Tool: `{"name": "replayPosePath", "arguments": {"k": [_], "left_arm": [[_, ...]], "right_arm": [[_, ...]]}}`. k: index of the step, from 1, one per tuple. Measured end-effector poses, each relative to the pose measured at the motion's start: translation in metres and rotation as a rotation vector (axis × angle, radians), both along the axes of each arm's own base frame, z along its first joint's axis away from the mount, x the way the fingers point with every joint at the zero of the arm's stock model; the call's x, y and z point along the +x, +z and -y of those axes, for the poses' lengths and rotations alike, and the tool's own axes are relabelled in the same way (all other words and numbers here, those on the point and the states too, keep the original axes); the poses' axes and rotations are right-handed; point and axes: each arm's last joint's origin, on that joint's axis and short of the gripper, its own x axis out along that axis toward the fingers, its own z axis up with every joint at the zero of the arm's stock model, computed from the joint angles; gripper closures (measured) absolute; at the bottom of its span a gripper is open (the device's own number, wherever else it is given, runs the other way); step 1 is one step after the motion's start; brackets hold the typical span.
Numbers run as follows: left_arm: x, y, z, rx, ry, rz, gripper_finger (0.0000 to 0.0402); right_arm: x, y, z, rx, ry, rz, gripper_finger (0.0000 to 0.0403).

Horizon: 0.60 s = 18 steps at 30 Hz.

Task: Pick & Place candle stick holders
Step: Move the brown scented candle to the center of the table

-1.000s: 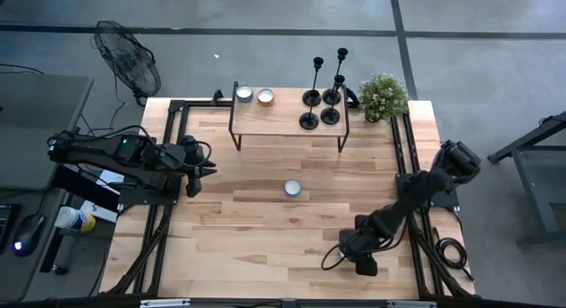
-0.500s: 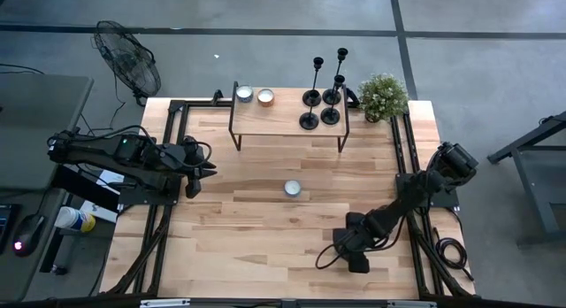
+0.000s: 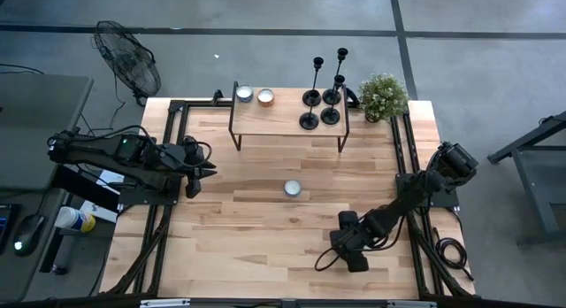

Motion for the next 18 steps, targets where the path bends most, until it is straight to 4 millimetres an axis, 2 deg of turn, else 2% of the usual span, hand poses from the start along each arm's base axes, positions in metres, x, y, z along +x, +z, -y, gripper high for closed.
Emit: {"name": "replayPosePath", "arguments": {"k": [12, 18], "left_arm": [[0.0, 0.0, -0.0001, 0.002, 0.0, -0.001, 0.0321], [0.0, 0.0, 0.0, 0.002, 0.0, 0.0, 0.0321]], "right_arm": [[0.0019, 0.0008, -0.0013, 0.016, -0.006, 0.019, 0.0089], [0.0076, 0.0022, 0.0063, 0.044, -0.062, -0.01, 0.0089]]}}
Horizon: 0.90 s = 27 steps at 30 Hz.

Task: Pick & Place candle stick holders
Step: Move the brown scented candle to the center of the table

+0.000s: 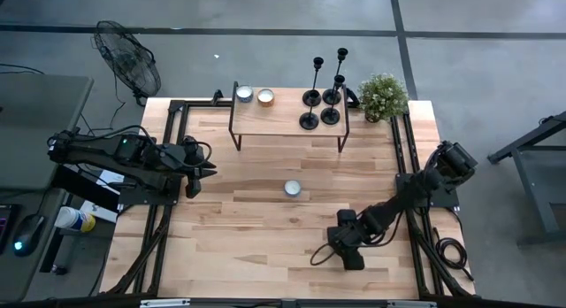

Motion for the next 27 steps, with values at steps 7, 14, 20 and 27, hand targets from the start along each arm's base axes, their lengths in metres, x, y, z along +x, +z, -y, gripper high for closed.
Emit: {"name": "replayPosePath", "arguments": {"k": [7, 14, 20, 27], "left_arm": [[0.0, 0.0, 0.0, 0.0, 0.001, 0.001, 0.0321], [0.0, 0.0, 0.0, 0.001, 0.0, 0.001, 0.0321], [0.0, 0.0, 0.0, 0.001, 0.0, 0.0, 0.0321], [0.0, 0.0, 0.0, 0.001, 0.0, -0.001, 0.0321]], "right_arm": [[0.024, 0.02, 0.021, 0.012, -0.006, -0.003, 0.0089], [0.047, 0.039, 0.048, 0.021, -0.013, 0.025, 0.0089], [0.049, 0.036, 0.063, 0.001, -0.018, 0.004, 0.0089], [0.051, 0.034, 0.059, 0.044, 0.028, 0.011, 0.0089]]}}
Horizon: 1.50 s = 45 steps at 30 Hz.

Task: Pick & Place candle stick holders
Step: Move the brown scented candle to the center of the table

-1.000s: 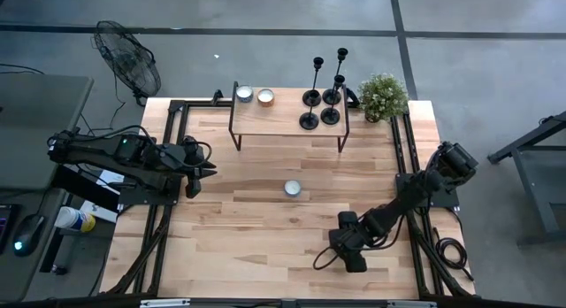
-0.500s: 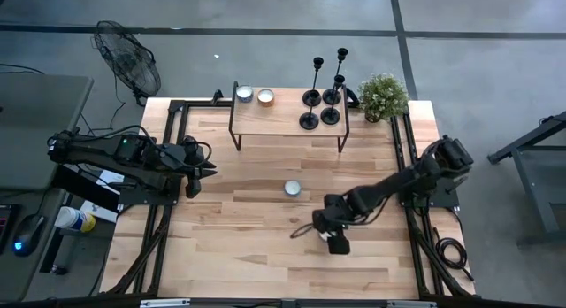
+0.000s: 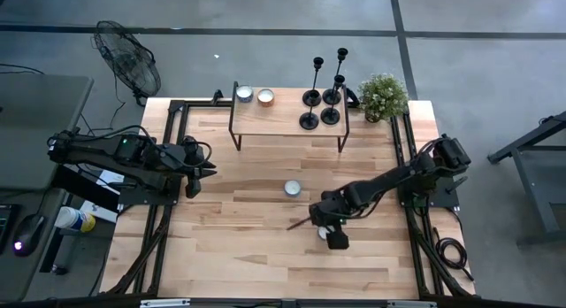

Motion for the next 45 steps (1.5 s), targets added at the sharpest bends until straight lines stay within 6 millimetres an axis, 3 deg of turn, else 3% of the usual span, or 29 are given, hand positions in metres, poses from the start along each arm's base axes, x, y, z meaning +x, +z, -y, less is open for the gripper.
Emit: {"name": "replayPosePath", "arguments": {"k": [6, 45], "left_arm": [[-0.001, -0.001, 0.0, 0.001, 0.0, -0.009, 0.0321], [-0.002, -0.002, 0.0, 0.007, -0.002, -0.025, 0.0321]], "right_arm": [[-0.005, -0.014, -0.02, -0.08, 0.031, -0.021, 0.0089], [-0.007, -0.012, -0.009, -0.051, -0.056, -0.096, 0.0089]]}}
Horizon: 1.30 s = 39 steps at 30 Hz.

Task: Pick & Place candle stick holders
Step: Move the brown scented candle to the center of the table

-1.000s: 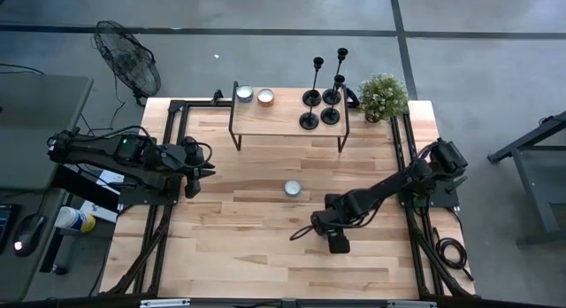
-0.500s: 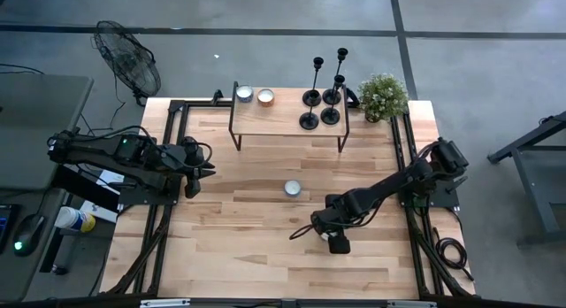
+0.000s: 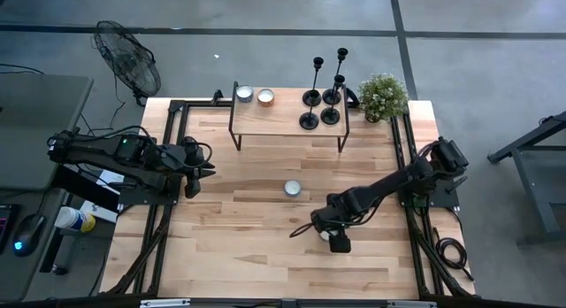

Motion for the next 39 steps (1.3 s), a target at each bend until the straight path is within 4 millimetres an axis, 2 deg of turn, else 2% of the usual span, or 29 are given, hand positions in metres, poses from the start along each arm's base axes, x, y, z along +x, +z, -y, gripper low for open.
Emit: {"name": "replayPosePath", "arguments": {"k": [6, 14, 21, 26, 35, 39], "left_arm": [[0.0, 0.0, 0.0, 0.0, 0.0, 0.0, 0.0321], [0.0, 0.0, 0.0, 0.0, 0.0, 0.0, 0.0321], [0.0, 0.0, 0.0, 0.001, 0.0, 0.0, 0.0321], [0.0, 0.0, 0.0, 0.001, 0.0, 0.0, 0.0321], [0.0, 0.0, 0.0, 0.001, 0.0, 0.0, 0.0321], [0.0, 0.0, 0.0, 0.002, 0.0, -0.001, 0.0321]], "right_arm": [[0.004, 0.001, 0.005, 0.117, -0.035, -0.035, 0.0089], [0.006, 0.0, 0.015, 0.059, -0.08, -0.026, 0.0087], [0.005, 0.0, 0.016, 0.062, -0.086, -0.045, 0.004], [0.003, 0.001, 0.007, 0.092, -0.066, -0.04, 0.0005], [-0.003, 0.0, -0.012, -0.052, -0.008, 0.041, 0.0006], [-0.007, -0.007, -0.016, -0.104, 0.005, 0.005, 0.0008]]}}
